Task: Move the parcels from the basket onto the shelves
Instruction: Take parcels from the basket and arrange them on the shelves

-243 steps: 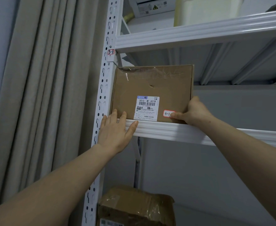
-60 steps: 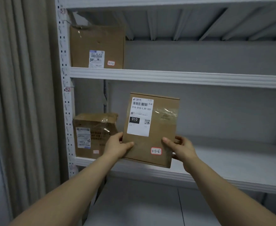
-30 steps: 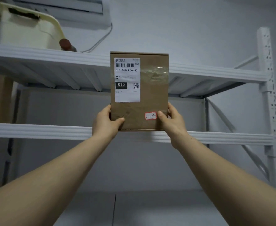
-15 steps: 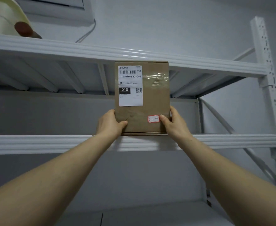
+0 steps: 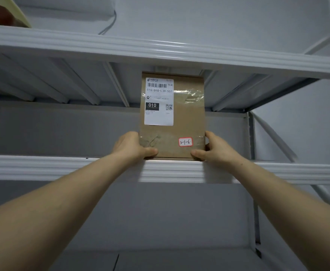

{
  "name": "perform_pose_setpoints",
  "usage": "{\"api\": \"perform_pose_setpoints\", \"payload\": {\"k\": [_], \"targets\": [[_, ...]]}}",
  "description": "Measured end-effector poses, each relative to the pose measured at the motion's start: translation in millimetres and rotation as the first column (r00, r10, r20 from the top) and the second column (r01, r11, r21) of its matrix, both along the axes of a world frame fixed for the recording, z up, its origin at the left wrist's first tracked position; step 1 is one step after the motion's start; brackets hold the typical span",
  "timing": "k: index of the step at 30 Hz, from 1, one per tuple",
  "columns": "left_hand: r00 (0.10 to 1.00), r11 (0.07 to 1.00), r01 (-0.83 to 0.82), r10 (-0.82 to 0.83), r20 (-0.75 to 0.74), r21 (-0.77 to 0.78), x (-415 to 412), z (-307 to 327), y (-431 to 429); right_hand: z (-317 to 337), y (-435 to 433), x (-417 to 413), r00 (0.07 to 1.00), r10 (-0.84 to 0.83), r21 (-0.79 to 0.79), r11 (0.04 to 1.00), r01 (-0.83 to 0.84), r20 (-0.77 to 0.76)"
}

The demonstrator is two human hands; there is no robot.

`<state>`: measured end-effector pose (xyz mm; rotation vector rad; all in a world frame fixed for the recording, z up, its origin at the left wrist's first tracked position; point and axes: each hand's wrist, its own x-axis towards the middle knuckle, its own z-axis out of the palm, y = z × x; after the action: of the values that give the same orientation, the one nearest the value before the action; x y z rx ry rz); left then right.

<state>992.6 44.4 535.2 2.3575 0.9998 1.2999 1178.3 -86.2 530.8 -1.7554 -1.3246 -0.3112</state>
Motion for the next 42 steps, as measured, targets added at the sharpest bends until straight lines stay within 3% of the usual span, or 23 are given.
{"api": "perform_pose_setpoints", "payload": {"k": [9, 22, 42], "targets": [[0.999, 1.000, 0.005, -0.005, -0.040, -0.002, 11, 0, 9, -3, -2, 10, 0.999, -0.005, 0.046, 0.999, 0.003, 0.049], [0.995, 0.996, 0.078, -0.076, 0.060, -0.040, 8, -2, 15, -1, -4, 2, 0.996, -0.074, 0.043, 0.996, 0.072, 0.048], [0.999, 1.000, -0.013, 0.013, 0.038, -0.003, 4, -3, 10, -1, -6, -1, 0.990, -0.140, -0.001, 0.990, 0.140, 0.031]]}}
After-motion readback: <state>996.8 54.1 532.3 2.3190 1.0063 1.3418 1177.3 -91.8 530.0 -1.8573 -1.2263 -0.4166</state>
